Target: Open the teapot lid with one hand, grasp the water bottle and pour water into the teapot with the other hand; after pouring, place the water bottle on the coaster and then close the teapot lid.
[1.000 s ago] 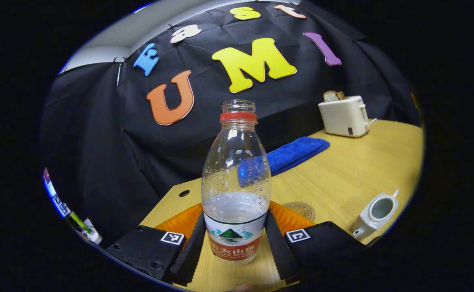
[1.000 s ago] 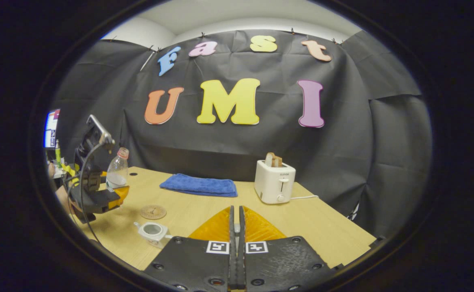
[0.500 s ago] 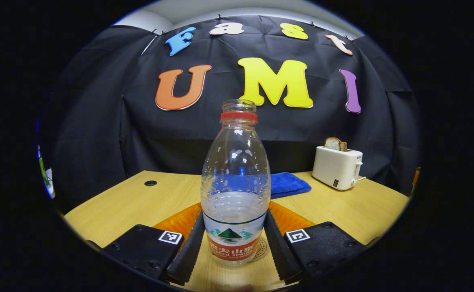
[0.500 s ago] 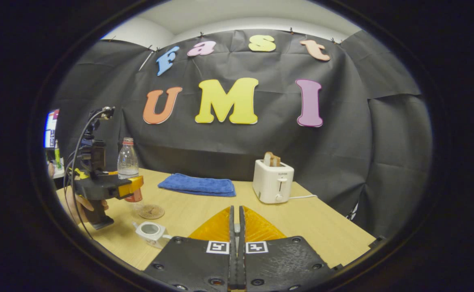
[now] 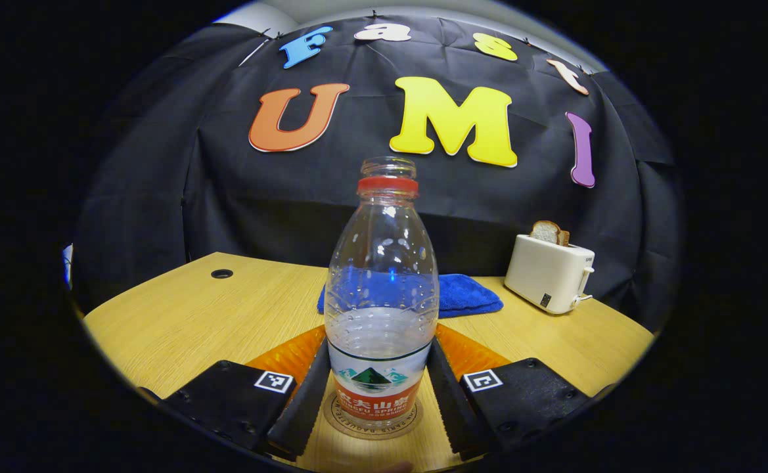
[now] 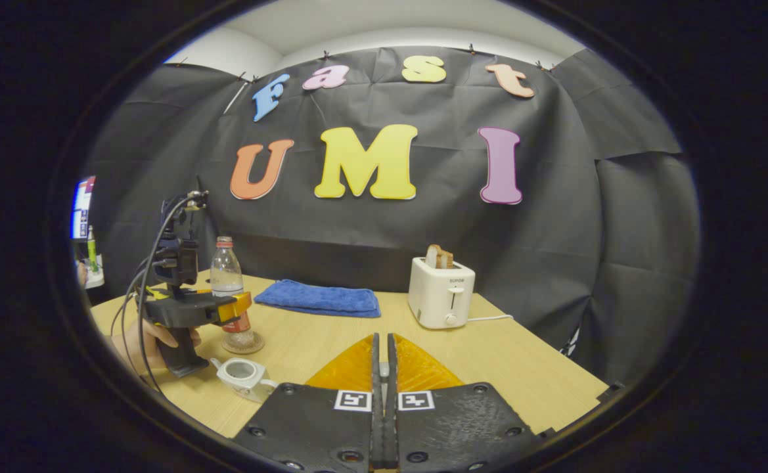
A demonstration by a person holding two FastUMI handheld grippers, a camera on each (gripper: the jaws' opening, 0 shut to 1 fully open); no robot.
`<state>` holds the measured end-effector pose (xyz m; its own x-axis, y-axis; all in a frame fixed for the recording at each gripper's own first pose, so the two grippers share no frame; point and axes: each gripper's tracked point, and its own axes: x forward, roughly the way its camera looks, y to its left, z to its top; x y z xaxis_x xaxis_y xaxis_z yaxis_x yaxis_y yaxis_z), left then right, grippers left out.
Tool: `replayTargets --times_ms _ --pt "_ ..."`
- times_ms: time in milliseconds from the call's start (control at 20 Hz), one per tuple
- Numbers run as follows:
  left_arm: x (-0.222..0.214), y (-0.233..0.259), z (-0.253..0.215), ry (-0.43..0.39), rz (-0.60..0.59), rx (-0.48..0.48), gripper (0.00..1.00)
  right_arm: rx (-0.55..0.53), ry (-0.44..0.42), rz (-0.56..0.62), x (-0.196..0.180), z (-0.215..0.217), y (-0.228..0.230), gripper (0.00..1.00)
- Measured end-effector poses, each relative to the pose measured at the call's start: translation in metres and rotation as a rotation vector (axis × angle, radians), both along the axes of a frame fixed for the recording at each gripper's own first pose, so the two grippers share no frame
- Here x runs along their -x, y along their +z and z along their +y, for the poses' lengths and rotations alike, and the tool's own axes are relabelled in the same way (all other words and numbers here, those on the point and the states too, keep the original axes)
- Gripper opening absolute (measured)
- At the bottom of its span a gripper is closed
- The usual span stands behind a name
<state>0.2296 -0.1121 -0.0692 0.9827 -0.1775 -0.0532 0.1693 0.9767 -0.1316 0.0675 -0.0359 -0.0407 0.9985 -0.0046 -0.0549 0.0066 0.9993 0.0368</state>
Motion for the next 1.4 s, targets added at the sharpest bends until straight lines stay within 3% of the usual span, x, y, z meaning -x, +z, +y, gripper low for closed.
replayTargets --times_ms 450,900,1200,1400 --pt "0.006 0.001 -0.007 -0.003 -0.071 -0.178 0.81 0.005 0.001 -0.001 0.000 0.002 0.001 0.00" --pt "0.017 0.014 -0.011 -0.014 -0.097 -0.164 0.94 0.005 0.003 0.002 0.000 0.002 0.001 0.00" --pt "0.033 0.019 -0.016 -0.065 -0.098 -0.122 0.96 0.012 0.008 0.005 0.001 0.005 -0.002 0.00" --pt "0.038 0.019 -0.005 -0.056 -0.109 -0.108 0.96 0.022 0.013 0.006 0.000 0.011 -0.002 0.00"
